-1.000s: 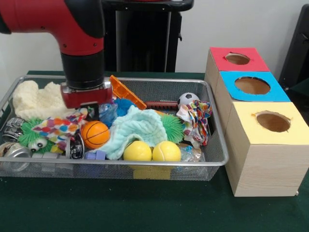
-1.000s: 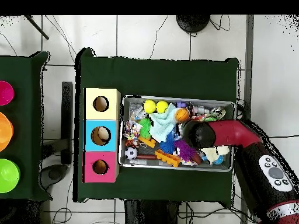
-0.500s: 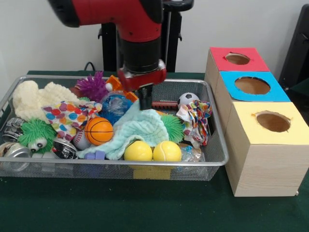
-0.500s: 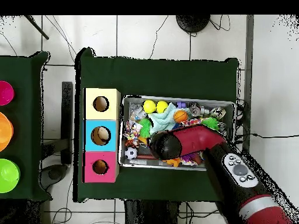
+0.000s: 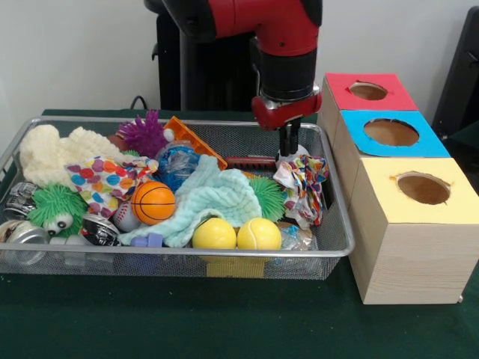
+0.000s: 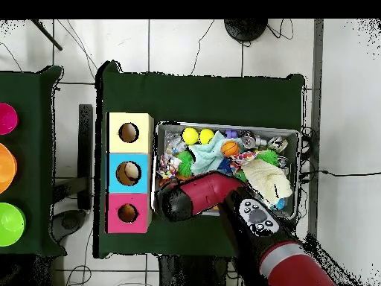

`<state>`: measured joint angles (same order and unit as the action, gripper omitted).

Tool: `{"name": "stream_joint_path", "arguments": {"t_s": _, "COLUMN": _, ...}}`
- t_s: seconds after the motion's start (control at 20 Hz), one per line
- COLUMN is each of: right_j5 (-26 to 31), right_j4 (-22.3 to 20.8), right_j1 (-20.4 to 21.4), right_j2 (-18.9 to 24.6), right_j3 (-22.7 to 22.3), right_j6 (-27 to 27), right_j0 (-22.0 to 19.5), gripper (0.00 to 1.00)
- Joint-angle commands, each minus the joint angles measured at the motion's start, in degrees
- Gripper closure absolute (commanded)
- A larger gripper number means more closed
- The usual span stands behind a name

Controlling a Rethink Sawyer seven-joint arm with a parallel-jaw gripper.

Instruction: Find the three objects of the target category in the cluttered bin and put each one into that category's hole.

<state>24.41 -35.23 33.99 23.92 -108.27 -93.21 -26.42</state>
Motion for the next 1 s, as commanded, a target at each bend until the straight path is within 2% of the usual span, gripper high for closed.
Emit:
{"name": "stream_joint_path", "arguments": {"t_s": 0.05, "right_j5": 1.94, "right_j4": 4.99, "right_j1": 4.86, "right_j2": -2.93, "right_j3": -3.53, "right_j6": -8.85, "right_j0": -3.16, "gripper": 1.00}}
{"name": "stream_joint_path", "arguments": {"t_s": 0.4, "right_j5": 13.29, "right_j4": 10.31, "right_j1": 13.78, "right_j2": 0.55, "right_j3": -1.87, "right_j6": 0.97, "right_j0": -7.49, "gripper": 1.00}}
{"name": "stream_joint_path", "arguments": {"t_s": 0.6, "right_j5": 19.43, "right_j4": 11.03, "right_j1": 18.08, "right_j2": 1.34, "right_j3": 0.94, "right_j6": 4.93, "right_j0": -8.24, "gripper": 1.00}}
{"name": "stream_joint_path", "arguments": {"t_s": 0.75, "right_j5": 21.41, "right_j4": 9.40, "right_j1": 17.40, "right_j2": 1.90, "right_j3": 4.29, "right_j6": 6.53, "right_j0": -8.71, "gripper": 1.00}}
{"name": "stream_joint_path", "arguments": {"t_s": 1.0, "right_j5": 20.51, "right_j4": 5.90, "right_j1": 13.71, "right_j2": 2.99, "right_j3": 7.69, "right_j6": 8.56, "right_j0": -11.06, "gripper": 1.00}}
